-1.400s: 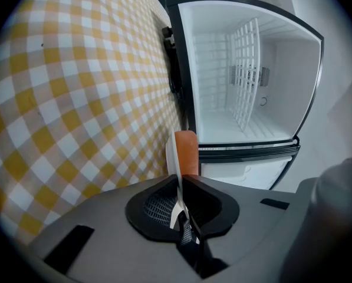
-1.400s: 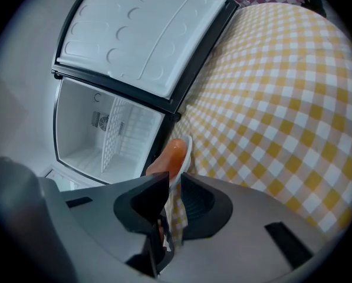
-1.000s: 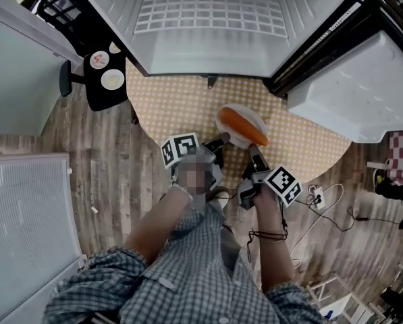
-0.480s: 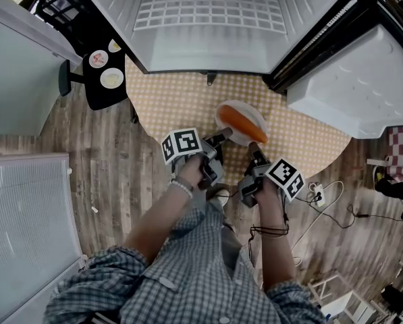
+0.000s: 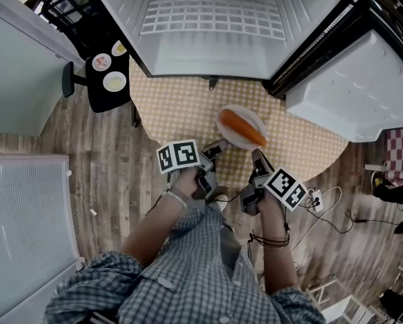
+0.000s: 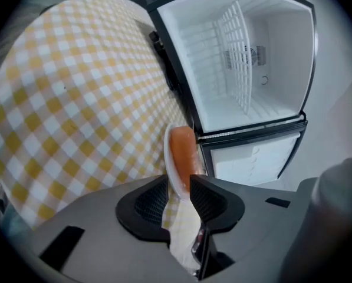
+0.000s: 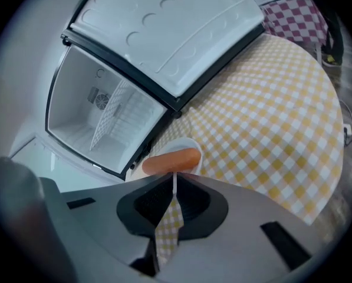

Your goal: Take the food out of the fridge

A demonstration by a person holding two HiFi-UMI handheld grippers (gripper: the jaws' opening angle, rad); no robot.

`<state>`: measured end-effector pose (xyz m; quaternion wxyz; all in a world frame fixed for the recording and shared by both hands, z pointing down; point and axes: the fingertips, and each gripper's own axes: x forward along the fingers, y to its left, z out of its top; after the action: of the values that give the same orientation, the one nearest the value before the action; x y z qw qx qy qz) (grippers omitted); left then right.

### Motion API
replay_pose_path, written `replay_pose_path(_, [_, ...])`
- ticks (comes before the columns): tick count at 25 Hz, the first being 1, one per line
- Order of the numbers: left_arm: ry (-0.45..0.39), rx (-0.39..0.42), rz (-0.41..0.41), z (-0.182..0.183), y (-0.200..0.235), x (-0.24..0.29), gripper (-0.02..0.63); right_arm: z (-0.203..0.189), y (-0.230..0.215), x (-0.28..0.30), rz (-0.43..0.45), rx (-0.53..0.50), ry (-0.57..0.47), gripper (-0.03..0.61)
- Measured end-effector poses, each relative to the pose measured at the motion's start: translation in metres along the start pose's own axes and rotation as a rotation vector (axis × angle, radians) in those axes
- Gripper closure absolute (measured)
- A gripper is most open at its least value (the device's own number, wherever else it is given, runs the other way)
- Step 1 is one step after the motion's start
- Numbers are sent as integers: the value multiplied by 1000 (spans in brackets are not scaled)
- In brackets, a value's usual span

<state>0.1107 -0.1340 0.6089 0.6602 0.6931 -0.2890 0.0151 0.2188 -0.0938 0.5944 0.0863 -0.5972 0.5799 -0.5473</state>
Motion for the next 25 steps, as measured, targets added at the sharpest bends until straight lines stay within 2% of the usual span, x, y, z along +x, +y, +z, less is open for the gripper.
replay_pose_path(2, [-13, 60, 20, 3, -4, -6, 554, 3, 5, -4, -8, -81, -3, 564])
replay_pose_path(5, [-25, 163, 34, 9, -15, -14, 606, 7, 16, -12, -18, -188, -14, 566])
replay_pose_path(8, [-46, 278, 17, 20, -35, -23, 607, 16, 31, -20, -17, -281, -50, 568])
replay_pose_path(11, [-61, 399, 27, 29, -53, -31, 609, 26, 45, -28, -6, -326, -84, 569])
replay_pose_path(15, [-89, 578, 57, 39, -81, -43, 609, 44, 66, -41, 12, -408, -144, 570])
replay_pose_path(19, [-131, 761, 44, 49, -121, -52, 609, 61, 97, -55, 45, -528, -209, 569])
replay_pose_path(21, [-149, 816, 29, 52, -140, -56, 609, 68, 112, -60, 52, -593, -228, 570])
replay_pose_path(25, [-174, 864, -15, 57, -172, -64, 609, 80, 138, -67, 76, -670, -262, 570])
